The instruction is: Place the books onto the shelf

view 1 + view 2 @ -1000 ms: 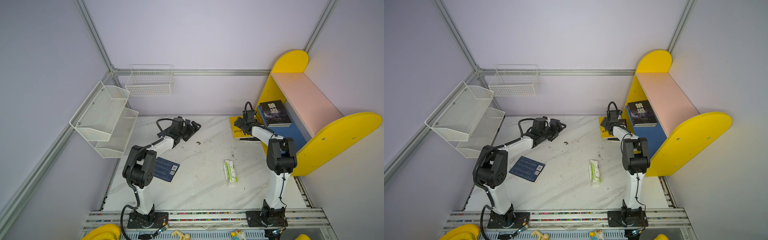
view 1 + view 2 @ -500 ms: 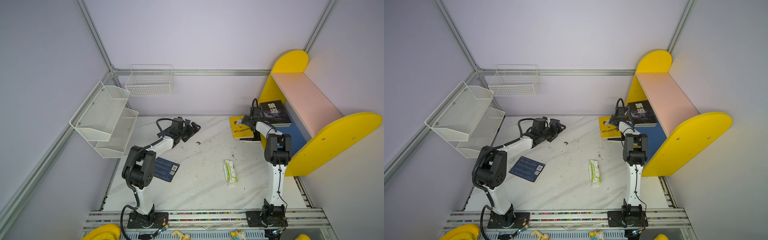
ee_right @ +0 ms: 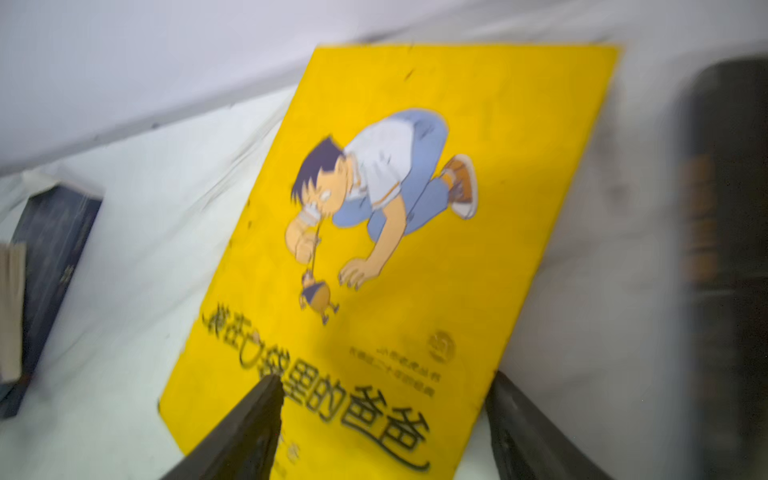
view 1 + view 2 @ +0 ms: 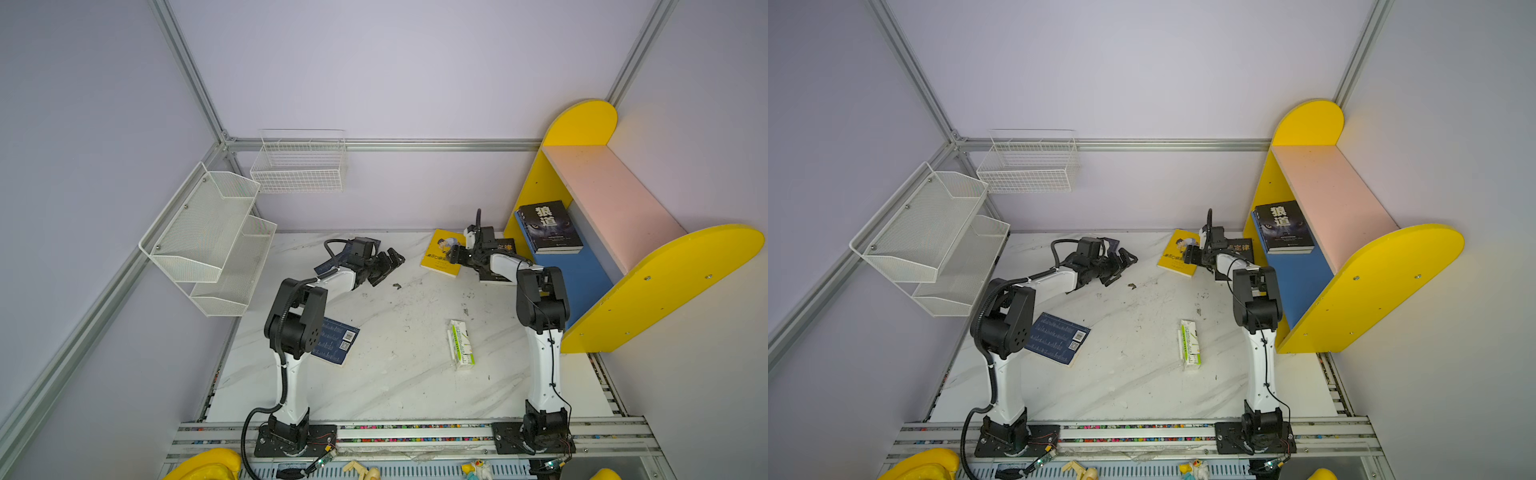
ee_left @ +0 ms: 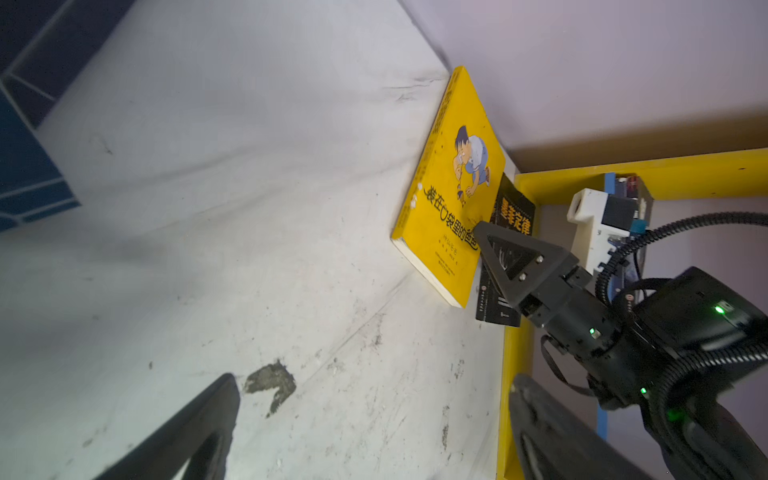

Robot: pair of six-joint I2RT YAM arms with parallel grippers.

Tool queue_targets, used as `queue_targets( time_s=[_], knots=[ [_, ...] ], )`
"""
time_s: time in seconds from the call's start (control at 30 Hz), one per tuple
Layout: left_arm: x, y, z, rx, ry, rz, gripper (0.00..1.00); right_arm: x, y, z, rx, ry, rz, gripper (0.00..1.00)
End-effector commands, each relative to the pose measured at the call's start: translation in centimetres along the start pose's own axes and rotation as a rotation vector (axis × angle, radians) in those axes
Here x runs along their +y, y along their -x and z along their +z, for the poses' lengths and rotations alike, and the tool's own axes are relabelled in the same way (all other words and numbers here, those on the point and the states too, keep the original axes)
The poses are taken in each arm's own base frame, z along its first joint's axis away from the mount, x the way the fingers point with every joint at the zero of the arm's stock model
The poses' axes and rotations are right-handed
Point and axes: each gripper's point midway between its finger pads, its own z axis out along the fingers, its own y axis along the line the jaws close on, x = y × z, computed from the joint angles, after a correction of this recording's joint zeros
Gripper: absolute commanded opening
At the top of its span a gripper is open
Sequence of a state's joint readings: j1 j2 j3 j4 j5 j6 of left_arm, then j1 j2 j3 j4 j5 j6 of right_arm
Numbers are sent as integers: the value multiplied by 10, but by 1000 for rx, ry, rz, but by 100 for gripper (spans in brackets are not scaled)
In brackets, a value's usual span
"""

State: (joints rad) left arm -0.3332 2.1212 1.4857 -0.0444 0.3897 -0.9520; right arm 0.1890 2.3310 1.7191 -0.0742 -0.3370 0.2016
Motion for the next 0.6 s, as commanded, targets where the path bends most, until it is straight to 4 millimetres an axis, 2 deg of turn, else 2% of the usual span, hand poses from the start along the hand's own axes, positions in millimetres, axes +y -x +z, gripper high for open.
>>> queue_targets(
  time_s=[0.0,0.17,0.3,0.4,0.57],
  knots=[
    [-34,39,6,-42,-66,78,100,5,-37,24,94,5,76,77],
    [-38,71,24,-137,-46,129,100,3,-16,29,17,-32,155,74],
    [-33,94,31,-234,-4,150,100,-2,-24,40,40,-109,159,75],
    [-28,110,36,-300,33,164,99,6,-31,42,51,-84,179,75],
    [-27,125,62,-330,8,162,100,17,-46,37,66,-30,249,75]
  ],
)
